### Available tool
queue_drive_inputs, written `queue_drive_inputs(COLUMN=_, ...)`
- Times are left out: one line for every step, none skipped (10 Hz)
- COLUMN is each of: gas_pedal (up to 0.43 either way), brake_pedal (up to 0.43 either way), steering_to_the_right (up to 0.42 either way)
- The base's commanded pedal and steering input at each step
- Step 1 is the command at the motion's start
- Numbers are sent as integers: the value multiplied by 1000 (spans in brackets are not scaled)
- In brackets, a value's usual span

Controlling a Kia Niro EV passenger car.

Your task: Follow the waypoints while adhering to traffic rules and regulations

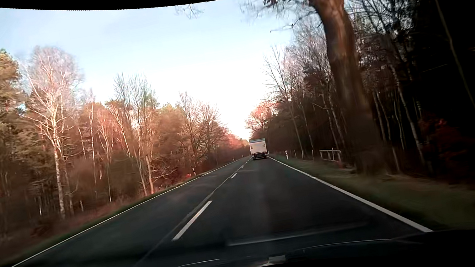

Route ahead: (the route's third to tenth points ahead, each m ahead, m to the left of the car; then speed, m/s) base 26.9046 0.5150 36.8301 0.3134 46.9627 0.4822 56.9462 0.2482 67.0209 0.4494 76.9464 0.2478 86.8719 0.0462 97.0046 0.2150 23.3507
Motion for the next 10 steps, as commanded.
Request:
queue_drive_inputs(gas_pedal=209, brake_pedal=0, steering_to_the_right=-2)
queue_drive_inputs(gas_pedal=209, brake_pedal=0, steering_to_the_right=-1)
queue_drive_inputs(gas_pedal=209, brake_pedal=0, steering_to_the_right=0)
queue_drive_inputs(gas_pedal=209, brake_pedal=0, steering_to_the_right=0)
queue_drive_inputs(gas_pedal=197, brake_pedal=0, steering_to_the_right=0)
queue_drive_inputs(gas_pedal=189, brake_pedal=0, steering_to_the_right=0)
queue_drive_inputs(gas_pedal=169, brake_pedal=0, steering_to_the_right=0)
queue_drive_inputs(gas_pedal=169, brake_pedal=0, steering_to_the_right=0)
queue_drive_inputs(gas_pedal=169, brake_pedal=0, steering_to_the_right=0)
queue_drive_inputs(gas_pedal=169, brake_pedal=0, steering_to_the_right=0)
